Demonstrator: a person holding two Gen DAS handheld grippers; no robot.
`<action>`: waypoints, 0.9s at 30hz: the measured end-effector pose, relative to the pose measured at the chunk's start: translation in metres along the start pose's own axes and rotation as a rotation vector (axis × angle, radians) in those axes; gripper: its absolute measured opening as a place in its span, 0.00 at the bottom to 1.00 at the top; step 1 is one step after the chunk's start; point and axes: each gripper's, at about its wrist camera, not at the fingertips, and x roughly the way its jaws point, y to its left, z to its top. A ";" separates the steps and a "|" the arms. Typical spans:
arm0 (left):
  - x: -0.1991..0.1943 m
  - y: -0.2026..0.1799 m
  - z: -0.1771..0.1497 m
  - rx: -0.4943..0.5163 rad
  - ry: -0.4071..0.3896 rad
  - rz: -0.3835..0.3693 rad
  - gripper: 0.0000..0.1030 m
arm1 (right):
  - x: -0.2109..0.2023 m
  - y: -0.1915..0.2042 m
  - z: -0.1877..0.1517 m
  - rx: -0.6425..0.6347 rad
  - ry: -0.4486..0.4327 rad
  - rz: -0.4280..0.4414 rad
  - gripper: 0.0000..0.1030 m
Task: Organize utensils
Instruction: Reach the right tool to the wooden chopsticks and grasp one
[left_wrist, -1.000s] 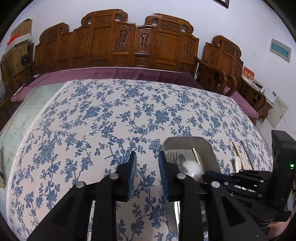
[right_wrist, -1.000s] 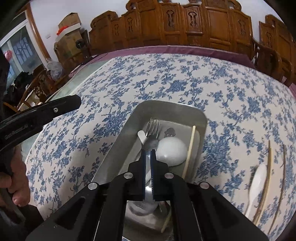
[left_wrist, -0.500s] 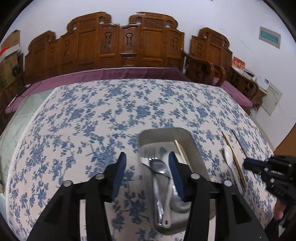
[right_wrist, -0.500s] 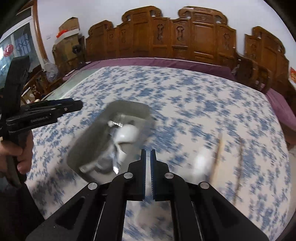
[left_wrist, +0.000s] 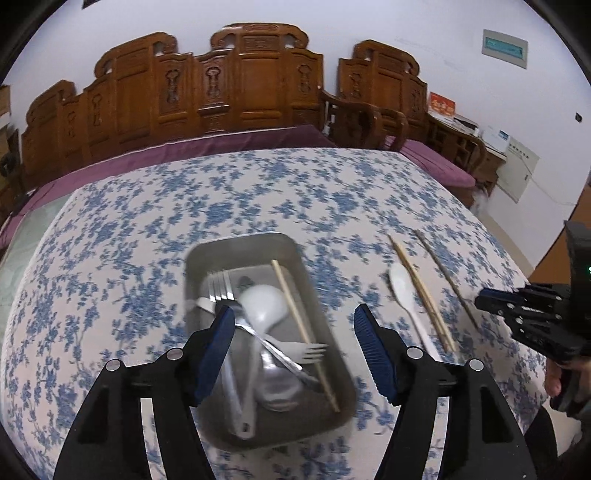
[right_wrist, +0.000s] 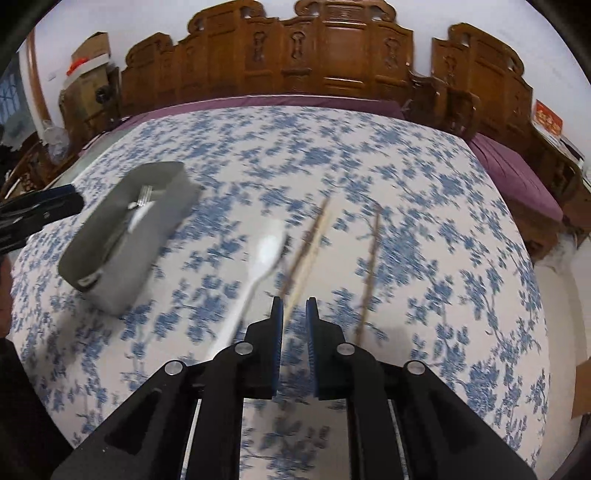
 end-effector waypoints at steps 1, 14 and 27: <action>0.001 -0.005 -0.001 0.005 0.001 -0.003 0.63 | 0.001 -0.004 -0.001 0.003 0.003 -0.007 0.15; 0.009 -0.042 -0.011 0.058 0.024 -0.019 0.63 | 0.061 -0.059 0.018 0.098 0.106 -0.069 0.16; 0.018 -0.063 -0.025 0.080 0.057 -0.018 0.63 | 0.079 -0.050 0.020 0.012 0.158 -0.087 0.15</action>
